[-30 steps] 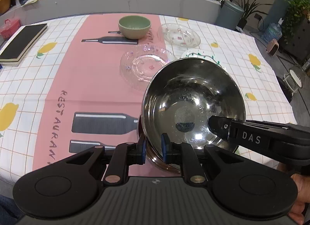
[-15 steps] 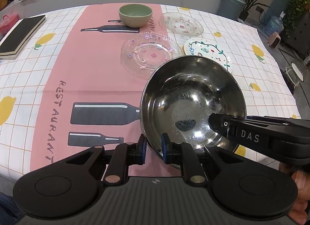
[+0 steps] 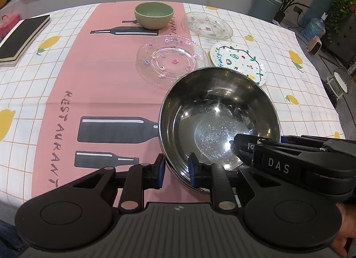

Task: Organize plates and bowls
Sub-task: 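Lift and carry the nested bowls with both tools across the table, then lower the nested bowls onto the table and open both tools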

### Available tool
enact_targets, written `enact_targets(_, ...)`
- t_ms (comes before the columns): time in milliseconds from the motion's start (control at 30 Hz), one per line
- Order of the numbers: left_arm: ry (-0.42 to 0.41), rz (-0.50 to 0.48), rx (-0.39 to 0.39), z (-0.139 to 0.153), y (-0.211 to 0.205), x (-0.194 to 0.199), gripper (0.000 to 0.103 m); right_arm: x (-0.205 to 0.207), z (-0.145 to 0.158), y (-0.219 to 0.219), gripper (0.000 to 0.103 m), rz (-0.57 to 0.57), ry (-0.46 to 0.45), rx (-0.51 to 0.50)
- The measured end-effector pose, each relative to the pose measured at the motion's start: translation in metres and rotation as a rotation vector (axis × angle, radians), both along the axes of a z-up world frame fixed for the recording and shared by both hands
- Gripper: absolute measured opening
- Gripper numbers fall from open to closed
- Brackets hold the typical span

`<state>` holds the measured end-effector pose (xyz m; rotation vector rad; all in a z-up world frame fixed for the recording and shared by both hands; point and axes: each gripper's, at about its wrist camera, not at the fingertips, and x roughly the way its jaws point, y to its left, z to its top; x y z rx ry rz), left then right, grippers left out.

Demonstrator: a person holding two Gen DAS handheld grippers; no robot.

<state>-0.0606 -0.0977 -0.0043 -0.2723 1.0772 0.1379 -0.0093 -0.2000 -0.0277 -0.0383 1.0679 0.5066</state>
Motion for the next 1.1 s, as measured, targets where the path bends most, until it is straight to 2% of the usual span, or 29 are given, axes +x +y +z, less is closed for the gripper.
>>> enact_targets(333, -0.022, 0.024, -0.007, 0.003, 0.005, -0.001, 0.023, 0.000, 0.004, -0.001, 0.024, -0.011, -0.030, 0.006)
enact_targets(600, -0.039, 0.033, -0.011, 0.005, 0.007, -0.001, 0.023, -0.001, 0.009, -0.004, 0.030, -0.017, -0.049, 0.024)
enact_targets(667, -0.048, 0.038, -0.013, 0.006, 0.008, -0.001, 0.023, -0.002, 0.012, -0.006, 0.035, -0.030, -0.075, 0.012)
enact_targets(900, -0.058, 0.032, -0.017, 0.008, 0.007, 0.000, 0.023, 0.000, 0.011, -0.006, 0.034, -0.044, -0.088, -0.022)
enact_targets(1000, -0.048, 0.027, -0.019, 0.005, 0.006, 0.000, 0.023, 0.003, 0.009, -0.008, 0.034, -0.059, -0.083, -0.023)
enact_targets(1067, -0.030, 0.012, -0.028, 0.001, 0.005, 0.000, 0.028, 0.007, 0.003, -0.011, 0.034, -0.074, -0.032, -0.007)
enact_targets(1100, -0.018, -0.002, -0.038, -0.002, 0.004, 0.000, 0.034, 0.012, -0.002, -0.012, 0.035, -0.084, 0.014, 0.002)
